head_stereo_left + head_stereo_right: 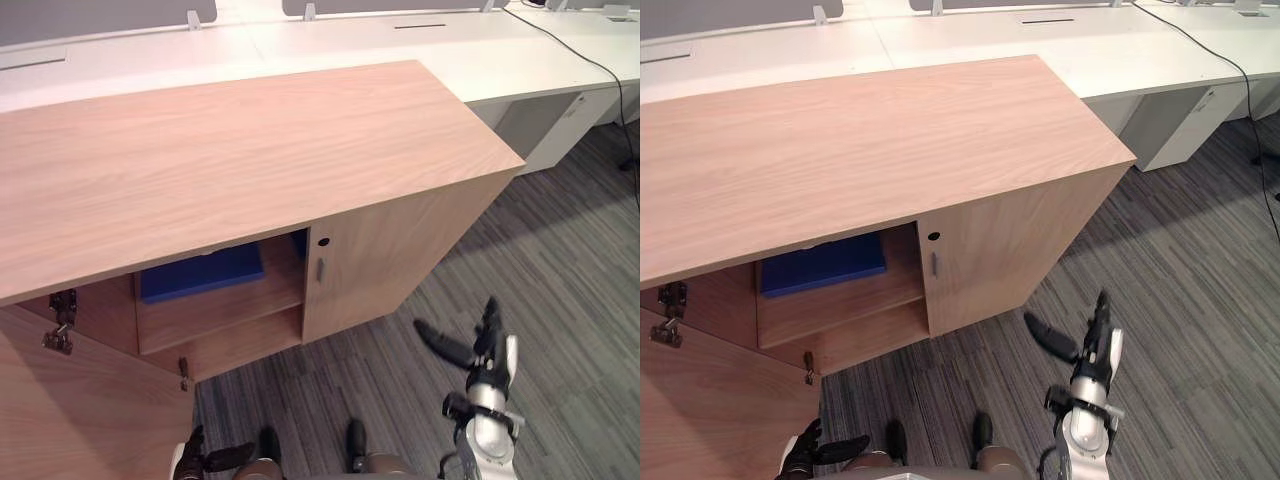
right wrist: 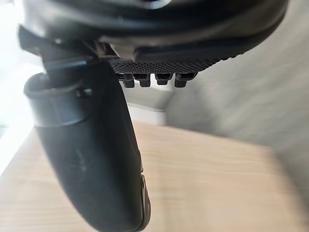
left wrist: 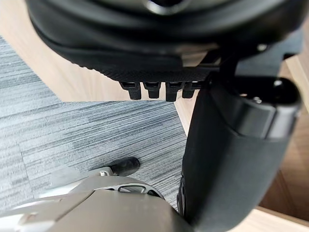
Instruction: Walk over to the cabinet, pick up the folder, carry it to the office cabinet, place the folder inside the office cabinet, then close the office cabinet door
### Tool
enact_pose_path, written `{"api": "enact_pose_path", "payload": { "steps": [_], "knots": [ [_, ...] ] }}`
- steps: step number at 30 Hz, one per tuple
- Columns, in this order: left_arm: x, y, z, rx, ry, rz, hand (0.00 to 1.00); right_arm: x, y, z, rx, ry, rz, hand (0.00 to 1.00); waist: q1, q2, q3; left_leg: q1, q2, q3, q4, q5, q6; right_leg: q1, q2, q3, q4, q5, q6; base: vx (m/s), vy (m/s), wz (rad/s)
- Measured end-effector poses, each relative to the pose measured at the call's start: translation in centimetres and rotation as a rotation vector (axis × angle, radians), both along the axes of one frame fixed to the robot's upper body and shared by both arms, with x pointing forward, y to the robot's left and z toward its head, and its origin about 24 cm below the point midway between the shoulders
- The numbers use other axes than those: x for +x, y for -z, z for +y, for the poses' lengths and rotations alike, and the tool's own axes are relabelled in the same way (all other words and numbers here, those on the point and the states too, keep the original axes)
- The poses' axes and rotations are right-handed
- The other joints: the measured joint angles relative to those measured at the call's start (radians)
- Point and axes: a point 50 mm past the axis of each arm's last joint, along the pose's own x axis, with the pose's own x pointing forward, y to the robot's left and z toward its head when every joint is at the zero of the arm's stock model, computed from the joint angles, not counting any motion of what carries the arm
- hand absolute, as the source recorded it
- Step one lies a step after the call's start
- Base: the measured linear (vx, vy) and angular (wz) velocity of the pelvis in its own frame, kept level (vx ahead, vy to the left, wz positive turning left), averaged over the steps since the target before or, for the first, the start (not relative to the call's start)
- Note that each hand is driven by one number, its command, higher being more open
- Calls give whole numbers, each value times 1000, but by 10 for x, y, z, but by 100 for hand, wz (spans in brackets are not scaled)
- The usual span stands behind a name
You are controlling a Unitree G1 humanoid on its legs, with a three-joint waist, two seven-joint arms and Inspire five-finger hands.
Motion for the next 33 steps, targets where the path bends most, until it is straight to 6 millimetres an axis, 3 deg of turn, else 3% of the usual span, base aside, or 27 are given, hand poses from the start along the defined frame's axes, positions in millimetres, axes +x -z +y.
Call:
{"api": "enact_pose_path", "payload": {
  "steps": [1, 4, 5, 6, 9, 12, 15, 17, 18, 19, 20, 21, 22, 24, 26, 28, 29, 30, 33],
  "knots": [
    [0, 1, -2, -8, 1, 2, 100, -10, 21, 2, 22, -39, 134, 100, 1, 9, -3, 2, -2, -8, 0, 0, 0, 5, -4, -8, 2, -6, 0, 5, 2, 14],
    [2, 0, -3, -13, 15, -8, 100, -20, 37, 10, 44, -90, 246, 100, 1, 20, 0, -8, -10, -46, 0, 1, 3, 1, -16, -43, 40, -34, 6, 4, 16, 42],
    [6, -2, -3, -10, 40, -22, 100, -22, 40, 13, 50, -105, 265, 100, 1, 22, 1, -23, -13, -82, 2, 5, 10, -20, -22, -59, 99, -70, 14, 11, -22, 97],
    [12, -4, -3, -6, 57, -40, 100, -22, 40, 15, 52, -113, 267, 100, -1, 22, 2, -55, -21, -131, 19, 5, 15, -47, -27, -57, 167, -117, 24, 45, -27, 131],
    [32, -10, -5, -16, 57, -105, 100, -20, 41, 12, 46, -119, 269, 100, -4, 32, 18, -120, -33, -268, 73, -2, 22, -61, -25, 35, 269, -141, 24, 86, 81, 160],
    [32, -10, -7, -36, 23, -126, 100, -16, 42, 17, 53, -134, 273, 100, 7, 35, 21, -153, -50, -406, 111, 0, 17, -70, -7, 132, 410, -202, 16, 60, -7, 141],
    [34, -13, -6, -40, -34, -158, 100, -6, 40, 22, 56, -159, 250, 100, 45, 16, 15, -201, -82, -496, 107, 53, -9, -42, -14, 170, 363, -288, -8, 38, -189, 112],
    [44, -17, -10, -54, -66, -215, 100, 7, 34, 22, 45, -170, 214, 100, 43, 21, 22, -269, -103, -550, 113, 94, -23, -51, -24, 122, 327, -340, -9, -62, -207, 134],
    [48, -18, -17, -70, -76, -235, 100, 14, 32, 20, 36, -172, 202, 100, 41, 46, 33, -298, -99, -544, 103, 145, -25, -56, -14, 73, 323, -338, -14, -172, -187, 192],
    [54, -21, -23, -87, -90, -271, 100, 19, 32, 21, 37, -174, 207, 100, 27, 50, 41, -304, -90, -456, 15, 262, -42, -57, -22, -11, 288, -308, -46, -180, -104, 159],
    [55, -22, -25, -103, -111, -285, 100, 22, 32, 24, 42, -177, 204, 100, 28, 57, 42, -319, -82, -356, 70, 203, -34, -48, -21, -42, 272, -303, -48, -159, -84, 138],
    [55, -21, -27, -115, -142, -291, 100, 24, 31, 26, 41, -181, 198, 100, 26, 58, 47, -331, -69, -261, 160, 113, -2, -41, -20, -69, 273, -300, -53, -131, -110, 104],
    [54, -21, -31, -125, -161, -290, 100, 23, 31, 27, 39, -179, 200, 100, 24, 56, 48, -333, -26, -110, 347, -62, 30, -30, -22, -123, 286, -298, -56, -125, -118, 92],
    [53, -20, -32, -127, -153, -290, 100, 24, 31, 29, 35, -189, 199, 100, 23, 57, 47, -300, 22, -47, 483, -182, 23, -16, -26, -161, 292, -299, -57, -112, -24, 63],
    [49, -19, -32, -127, -158, -278, 100, 20, 33, 27, 34, -179, 211, 100, 15, 61, 45, -247, 60, -20, 542, -247, 18, 0, -39, -196, 295, -299, -56, -102, 80, 53],
    [47, -17, -31, -126, -163, -267, 100, 13, 36, 20, 33, -150, 234, 100, 4, 69, 36, -207, 56, -15, 448, -255, 8, 14, -42, -232, 283, -297, -38, -80, 137, 63],
    [46, -18, -28, -118, -165, -266, 100, 10, 39, 21, 44, -143, 249, 100, -1, 55, 30, -191, 33, -22, 388, -233, 26, 16, -47, -244, 264, -292, -29, -46, 120, 58],
    [41, -17, -18, -94, -173, -251, 100, 1, 46, 25, 66, -140, 292, 100, -1, 33, 20, -144, -18, -36, 237, -144, 33, 28, -64, -251, 201, -255, -28, -40, 107, 50],
    [33, -20, 2, -42, -209, -247, 100, -4, 50, 23, 71, -130, 321, 100, -1, 37, 18, -80, -52, -64, 109, -71, 47, 71, -67, -250, 146, -221, -12, -27, 60, 32]
  ]
}}
